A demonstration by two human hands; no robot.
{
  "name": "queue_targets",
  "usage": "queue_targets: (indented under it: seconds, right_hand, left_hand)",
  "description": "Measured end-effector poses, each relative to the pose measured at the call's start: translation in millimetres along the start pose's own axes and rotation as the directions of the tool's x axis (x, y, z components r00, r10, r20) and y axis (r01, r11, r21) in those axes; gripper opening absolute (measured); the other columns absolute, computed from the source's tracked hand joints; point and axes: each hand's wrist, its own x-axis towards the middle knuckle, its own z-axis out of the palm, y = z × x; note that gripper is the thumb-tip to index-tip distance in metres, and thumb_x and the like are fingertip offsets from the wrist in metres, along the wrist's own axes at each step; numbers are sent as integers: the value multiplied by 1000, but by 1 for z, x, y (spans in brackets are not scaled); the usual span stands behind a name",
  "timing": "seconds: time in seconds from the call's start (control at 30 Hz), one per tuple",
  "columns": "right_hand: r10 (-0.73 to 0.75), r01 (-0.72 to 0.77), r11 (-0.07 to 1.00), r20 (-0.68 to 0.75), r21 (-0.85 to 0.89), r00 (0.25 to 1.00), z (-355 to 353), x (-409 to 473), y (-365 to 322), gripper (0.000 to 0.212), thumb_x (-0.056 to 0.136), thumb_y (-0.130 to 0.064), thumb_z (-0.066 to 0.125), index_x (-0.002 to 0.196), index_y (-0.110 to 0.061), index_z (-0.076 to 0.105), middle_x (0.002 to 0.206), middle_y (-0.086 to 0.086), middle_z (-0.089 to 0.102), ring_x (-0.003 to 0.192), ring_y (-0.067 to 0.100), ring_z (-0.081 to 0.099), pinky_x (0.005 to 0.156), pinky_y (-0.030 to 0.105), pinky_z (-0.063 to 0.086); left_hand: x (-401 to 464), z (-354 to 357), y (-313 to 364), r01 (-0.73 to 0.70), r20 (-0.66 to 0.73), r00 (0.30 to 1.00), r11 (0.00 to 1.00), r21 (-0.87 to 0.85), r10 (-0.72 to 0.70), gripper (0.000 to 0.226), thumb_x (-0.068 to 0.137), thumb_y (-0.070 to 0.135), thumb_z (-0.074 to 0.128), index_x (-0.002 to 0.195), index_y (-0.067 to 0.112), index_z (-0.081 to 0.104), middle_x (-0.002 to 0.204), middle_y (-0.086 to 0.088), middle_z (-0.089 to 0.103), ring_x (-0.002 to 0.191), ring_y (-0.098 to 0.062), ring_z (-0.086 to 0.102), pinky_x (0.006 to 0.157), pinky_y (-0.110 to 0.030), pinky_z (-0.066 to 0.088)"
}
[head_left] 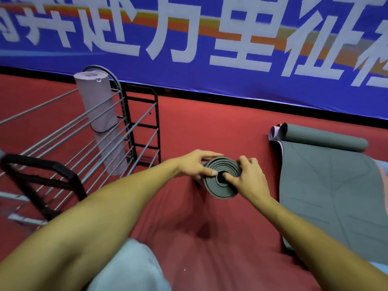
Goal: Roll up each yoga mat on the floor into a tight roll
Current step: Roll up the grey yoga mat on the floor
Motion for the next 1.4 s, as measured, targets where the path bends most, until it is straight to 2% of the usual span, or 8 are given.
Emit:
queue_targets:
  seconds: [0.1, 0.3, 0.53, 0.67, 0.9, 1.03, 1.17, 1.4]
  right_hand:
    - [66, -66, 973, 6, 222, 998, 7, -8, 3, 53, 73, -61, 78, 107, -31, 50, 98, -2, 66, 97, 26, 65, 77, 43, 53]
    - [68, -80, 943, 47, 324, 997, 28, -23, -28, 59, 64, -71, 81, 106, -38, 54, 100, -7, 61, 93, 16, 61, 80, 39, 53]
    - [-162, 121, 962, 157, 243, 974, 72, -50, -43, 61, 64, -70, 84, 109, -40, 56, 101, -13, 51, 93, 13, 61, 74, 35, 47]
    - [-227, 189, 958, 166, 217, 960, 99, -66, -50, 63, 63, -72, 82, 110, -40, 54, 98, -12, 46, 89, 15, 58, 73, 40, 53]
    - [-289, 267, 956, 226, 125, 930, 150, -86, -65, 68, 64, -69, 82, 117, -36, 54, 101, -6, 41, 92, 23, 51, 69, 45, 55]
    - [-295, 276, 955, 237, 110, 926, 170, -93, -75, 68, 65, -66, 83, 117, -33, 54, 103, -4, 40, 93, 23, 48, 66, 44, 55]
    - [-300, 290, 954, 265, 77, 917, 182, -100, -76, 69, 65, -66, 83, 118, -33, 53, 105, -4, 37, 95, 22, 45, 62, 40, 52]
    - [-303, 300, 952, 304, 57, 903, 175, -99, -72, 70, 65, -65, 84, 120, -33, 53, 108, -7, 37, 97, 21, 44, 61, 37, 48]
  left_hand:
    - [-6, 1, -4, 3, -131, 991, 1000, -7, -4, 60, 84, 28, 88, 138, 20, 63, 133, 3, 65, 114, -25, 71, 88, -57, 60]
    - [-42, -3, -64, -13, -420, 908, 998, -66, -16, 53, 74, 52, 91, 114, 21, 76, 107, 6, 78, 102, -7, 72, 87, -39, 63]
    - [-123, 14, -171, 93, -531, 833, 985, -143, -156, 24, 87, 20, 85, 106, 4, 79, 85, -3, 79, 76, -13, 71, 64, -18, 53]
    - [-172, 30, -246, 301, -476, 827, 951, -76, -300, 14, 91, 29, 81, 94, 15, 80, 78, -4, 79, 73, -21, 76, 73, -35, 60]
    - [-207, 57, -345, 598, -408, 747, 799, 65, -525, 22, 81, 37, 89, 72, 25, 73, 65, 9, 70, 65, -1, 65, 68, -24, 53]
    - [-199, 78, -377, 725, -381, 675, 664, 183, -632, 16, 82, 35, 85, 76, 29, 71, 82, 7, 74, 81, -15, 72, 69, -30, 54]
    - [-184, 98, -398, 718, -413, 692, 505, 478, -592, 26, 76, 34, 69, 101, 25, 74, 105, 0, 73, 102, -29, 71, 76, -34, 52]
    - [-169, 88, -403, 706, -415, 709, 572, 418, -571, 10, 86, 29, 72, 95, 23, 73, 107, -1, 72, 110, -27, 66, 80, -36, 52]
